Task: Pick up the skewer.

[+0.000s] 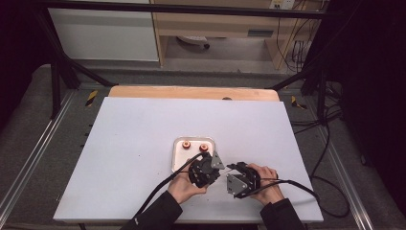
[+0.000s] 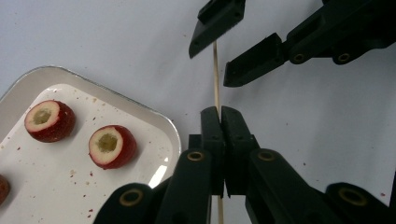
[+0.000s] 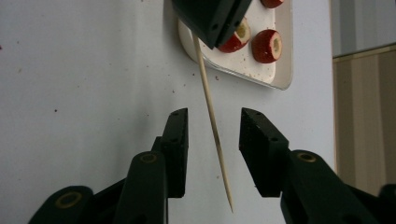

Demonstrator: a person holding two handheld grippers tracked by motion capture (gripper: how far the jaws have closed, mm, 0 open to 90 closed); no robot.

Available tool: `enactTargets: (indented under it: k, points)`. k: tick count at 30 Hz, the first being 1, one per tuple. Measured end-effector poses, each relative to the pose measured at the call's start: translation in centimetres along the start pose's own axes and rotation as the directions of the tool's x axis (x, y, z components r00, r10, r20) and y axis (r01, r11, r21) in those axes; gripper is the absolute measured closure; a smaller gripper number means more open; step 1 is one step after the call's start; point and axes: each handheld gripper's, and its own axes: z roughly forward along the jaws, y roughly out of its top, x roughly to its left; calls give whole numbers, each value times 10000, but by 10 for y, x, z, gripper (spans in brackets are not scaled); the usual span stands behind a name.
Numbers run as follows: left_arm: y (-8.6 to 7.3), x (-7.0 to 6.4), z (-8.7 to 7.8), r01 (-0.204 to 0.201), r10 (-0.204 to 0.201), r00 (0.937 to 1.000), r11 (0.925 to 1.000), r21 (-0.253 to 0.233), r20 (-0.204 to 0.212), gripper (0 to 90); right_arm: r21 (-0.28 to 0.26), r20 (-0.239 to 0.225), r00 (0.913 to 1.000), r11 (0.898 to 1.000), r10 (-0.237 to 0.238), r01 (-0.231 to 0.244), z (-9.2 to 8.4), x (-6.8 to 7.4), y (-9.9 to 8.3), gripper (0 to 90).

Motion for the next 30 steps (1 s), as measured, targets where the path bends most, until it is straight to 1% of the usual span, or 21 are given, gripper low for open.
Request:
enactTargets:
  k: [1,3,6,12,15,17,18,19,25,26,28,29,30]
  points:
    - [0,0,1,-5,5,10000,10000,10,41,886,66,-2,9997,9997,-241,241,1,0,0,663]
    - [1,-2,2,-46,46,9999,10000,24,101,886,88,-28,9987,9987,-506,506,2,2,0,697]
    - [2,-3,3,-105,104,9998,9999,40,149,886,67,-63,9979,9979,-646,647,2,4,1,746]
    - [2,-3,4,-115,113,9997,9999,88,209,886,19,18,9916,9916,-1290,1290,3,8,0,819]
    - [2,-3,4,-117,114,9997,9999,97,236,886,43,-54,9905,9905,-1377,1377,4,9,1,862]
    - [2,-3,4,-143,140,9996,9998,112,232,886,16,-84,9908,9908,-1353,1354,4,9,1,883]
    - [2,-3,4,-129,126,9996,9999,98,248,886,127,-131,9917,9917,-1277,1278,4,10,1,886]
    - [2,-3,4,-125,123,9996,9999,94,253,886,97,-77,9899,9899,-1416,1417,4,10,1,887]
    - [2,-2,3,-157,155,9996,9998,91,226,880,214,19,9880,9878,-1542,1542,3,10,1,891]
    - [1,-2,3,-170,165,9995,9997,196,252,873,260,51,9882,9879,-1530,1528,3,10,1,891]
    - [1,0,2,-147,140,9997,9991,398,175,800,447,85,9851,9843,-1715,1710,3,10,1,891]
    - [0,2,1,-156,146,9997,9986,500,195,775,501,102,9822,9811,-1876,1868,3,9,1,891]
    - [0,3,0,-96,84,9998,9981,615,201,749,672,127,9813,9793,-1919,1907,3,10,1,891]
